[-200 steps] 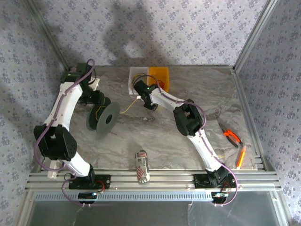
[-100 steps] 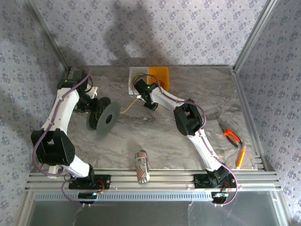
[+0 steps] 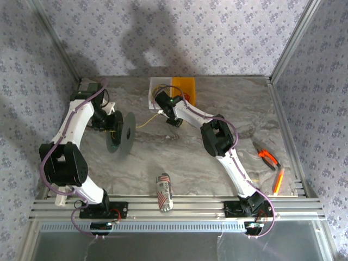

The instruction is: Wrap the cables

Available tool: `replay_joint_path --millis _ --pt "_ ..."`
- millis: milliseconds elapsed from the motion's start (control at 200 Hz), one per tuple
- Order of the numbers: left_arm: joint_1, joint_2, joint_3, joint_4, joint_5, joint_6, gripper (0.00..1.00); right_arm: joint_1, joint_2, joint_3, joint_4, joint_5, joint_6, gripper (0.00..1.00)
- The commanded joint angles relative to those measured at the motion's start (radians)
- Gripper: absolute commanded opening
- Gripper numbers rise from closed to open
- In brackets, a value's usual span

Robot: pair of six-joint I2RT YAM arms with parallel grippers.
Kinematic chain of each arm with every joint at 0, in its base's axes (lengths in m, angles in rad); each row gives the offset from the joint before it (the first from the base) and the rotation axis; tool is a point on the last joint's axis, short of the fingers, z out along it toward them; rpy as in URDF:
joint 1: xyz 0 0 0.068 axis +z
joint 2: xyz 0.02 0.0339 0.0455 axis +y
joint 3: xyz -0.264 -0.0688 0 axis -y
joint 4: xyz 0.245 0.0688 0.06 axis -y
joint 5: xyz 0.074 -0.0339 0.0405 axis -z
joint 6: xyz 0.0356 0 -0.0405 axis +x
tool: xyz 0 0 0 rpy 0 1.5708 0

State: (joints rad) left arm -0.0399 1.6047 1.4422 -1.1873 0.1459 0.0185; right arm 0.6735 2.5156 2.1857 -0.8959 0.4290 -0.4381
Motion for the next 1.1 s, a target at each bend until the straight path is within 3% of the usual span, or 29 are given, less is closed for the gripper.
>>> replay_joint_path --millis 0,300,595,809,1094 --pt "0.002 0.019 -0.011 -0.005 0.027 -0.008 0.17 -0.063 0.115 -0.002 0.106 -0.012 -0.008 0.00" --pt "0.002 0.050 -0.007 0.007 0.028 -0.010 0.00 -0.060 0.110 0.008 0.092 -0.023 -0.007 0.00" --pt "0.000 -0.010 0.020 0.055 0.028 -0.024 0.00 -0.064 0.018 -0.049 0.117 -0.088 0.006 0.00" --pt "0.048 -0.195 0.075 0.202 0.234 -0.120 0.00 -0.078 -0.023 -0.027 0.089 -0.121 0.033 0.00" --pt "0.163 -0.229 0.140 0.456 0.475 -0.391 0.00 -0.038 -0.135 -0.143 0.142 -0.093 0.102 0.00"
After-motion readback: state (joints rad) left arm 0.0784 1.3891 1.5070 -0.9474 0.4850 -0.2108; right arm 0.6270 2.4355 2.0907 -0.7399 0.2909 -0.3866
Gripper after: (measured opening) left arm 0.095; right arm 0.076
